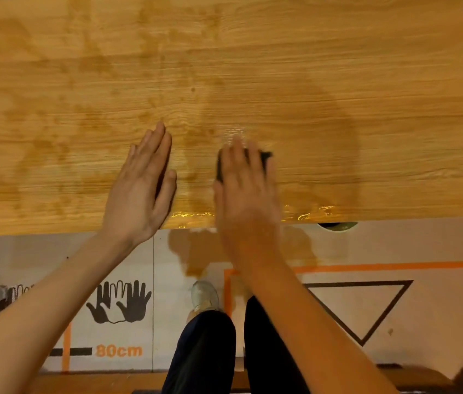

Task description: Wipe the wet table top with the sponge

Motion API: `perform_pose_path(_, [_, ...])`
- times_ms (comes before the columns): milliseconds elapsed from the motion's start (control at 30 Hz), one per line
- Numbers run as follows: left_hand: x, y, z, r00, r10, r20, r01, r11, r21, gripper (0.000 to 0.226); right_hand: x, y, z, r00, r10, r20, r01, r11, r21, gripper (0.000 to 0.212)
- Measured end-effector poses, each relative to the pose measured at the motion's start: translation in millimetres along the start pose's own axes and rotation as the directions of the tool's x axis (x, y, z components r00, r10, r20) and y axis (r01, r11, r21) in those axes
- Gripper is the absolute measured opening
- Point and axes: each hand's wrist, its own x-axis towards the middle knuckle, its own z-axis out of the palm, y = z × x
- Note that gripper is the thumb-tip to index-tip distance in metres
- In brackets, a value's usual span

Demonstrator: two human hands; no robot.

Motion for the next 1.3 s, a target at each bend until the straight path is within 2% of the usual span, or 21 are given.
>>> perform_pose_path(67, [0, 1, 3, 1.0, 0.004, -0.024, -0.004, 1.0, 0.012, 0.057, -12, -11, 3, 0.988, -0.148, 0.031, 0.148, 0.989, 0.015, 0.051])
perform_pose_path(100, [0, 1, 3, 0.999, 0.008, -0.031, -0.008, 1.0, 0.007, 0.057, -9, 0, 0, 0.984, -0.178, 0.028, 0.178, 0.984, 0.01, 0.052])
perform_pose_path(133, [0, 1, 3, 0.999, 0.016, -0.037, -0.016, 1.0, -0.003, 0.057, -7, 19, -4, 0.989, -0.148, 0.016, 0.148, 0.989, 0.005, 0.052])
perform_pose_path(200, [-2, 0, 2, 0.997, 0.039, -0.059, -0.041, 0.999, -0.028, 0.056, -5, 68, -19, 0.998, 0.056, -0.039, -0.055, 0.998, 0.037, 0.051])
perform_pose_path(300, [-4, 0, 4, 0.995, 0.046, -0.085, -0.048, 0.999, -0.021, 0.055, -14, 120, -41, 0.908, 0.402, -0.114, -0.392, 0.914, 0.102, 0.051])
perform_pose_path(400, [-3, -1, 5, 0.997, 0.036, -0.066, -0.036, 0.999, 0.007, 0.057, -7, 89, -27, 0.832, 0.522, -0.188, -0.496, 0.852, 0.168, 0.052])
perform_pose_path(467, [-1, -2, 4, 0.998, 0.042, -0.048, -0.041, 0.999, 0.023, 0.057, -4, 43, -11, 0.865, 0.457, -0.206, -0.431, 0.888, 0.163, 0.051])
perform_pose_path(567, [-1, -4, 4, 0.997, 0.059, -0.041, -0.057, 0.997, 0.049, 0.057, -14, -19, 9, 0.97, 0.206, -0.126, -0.184, 0.969, 0.165, 0.052])
perform_pose_path(633, [-1, -5, 5, 0.997, 0.067, -0.038, -0.065, 0.996, 0.061, 0.056, -19, -19, 7, 0.998, 0.026, -0.059, -0.016, 0.985, 0.171, 0.05])
perform_pose_path(700, [-1, -5, 4, 0.997, 0.068, -0.038, -0.066, 0.996, 0.054, 0.057, -24, 16, -7, 0.998, -0.062, -0.025, 0.065, 0.983, 0.174, 0.048])
perform_pose_path(733, [0, -5, 4, 0.997, 0.069, -0.039, -0.067, 0.997, 0.049, 0.057, -29, 40, -15, 0.999, -0.026, -0.036, 0.032, 0.983, 0.18, 0.047])
perform_pose_path(800, [0, -4, 4, 0.997, 0.069, -0.043, -0.067, 0.997, 0.042, 0.057, -41, 91, -30, 0.978, 0.196, -0.077, -0.174, 0.959, 0.226, 0.049])
perform_pose_path(867, [0, -4, 5, 0.997, 0.06, -0.054, -0.057, 0.997, 0.045, 0.056, -48, 118, -38, 0.89, 0.433, -0.143, -0.382, 0.88, 0.283, 0.051])
perform_pose_path(933, [1, -4, 5, 0.997, 0.049, -0.057, -0.047, 0.998, 0.042, 0.056, -44, 102, -31, 0.822, 0.537, -0.188, -0.465, 0.825, 0.323, 0.05])
perform_pose_path(1000, [2, -5, 5, 0.998, 0.037, -0.057, -0.035, 0.999, 0.032, 0.056, -37, 63, -18, 0.867, 0.455, -0.204, -0.38, 0.868, 0.32, 0.044])
perform_pose_path(1067, [1, -5, 6, 0.998, 0.031, -0.063, -0.029, 0.999, 0.029, 0.057, -38, 28, -7, 0.96, 0.227, -0.164, -0.16, 0.925, 0.343, 0.038])
perform_pose_path(1100, [0, -5, 6, 0.997, 0.036, -0.066, -0.035, 0.999, 0.027, 0.057, -41, 20, -5, 0.987, 0.114, -0.11, -0.064, 0.92, 0.386, 0.037])
perform_pose_path(1200, [-1, -2, 6, 0.997, 0.042, -0.068, -0.041, 0.999, 0.02, 0.059, -42, 53, -17, 0.989, -0.148, -0.025, 0.145, 0.894, 0.423, 0.039])
perform_pose_path(1233, [-1, -2, 6, 0.997, 0.039, -0.068, -0.038, 0.999, 0.025, 0.06, -42, 73, -23, 0.984, -0.175, -0.028, 0.171, 0.902, 0.397, 0.04])
perform_pose_path(1300, [0, -2, 6, 0.997, 0.036, -0.067, -0.034, 0.999, 0.035, 0.06, -50, 117, -38, 0.995, -0.098, -0.016, 0.097, 0.922, 0.376, 0.04])
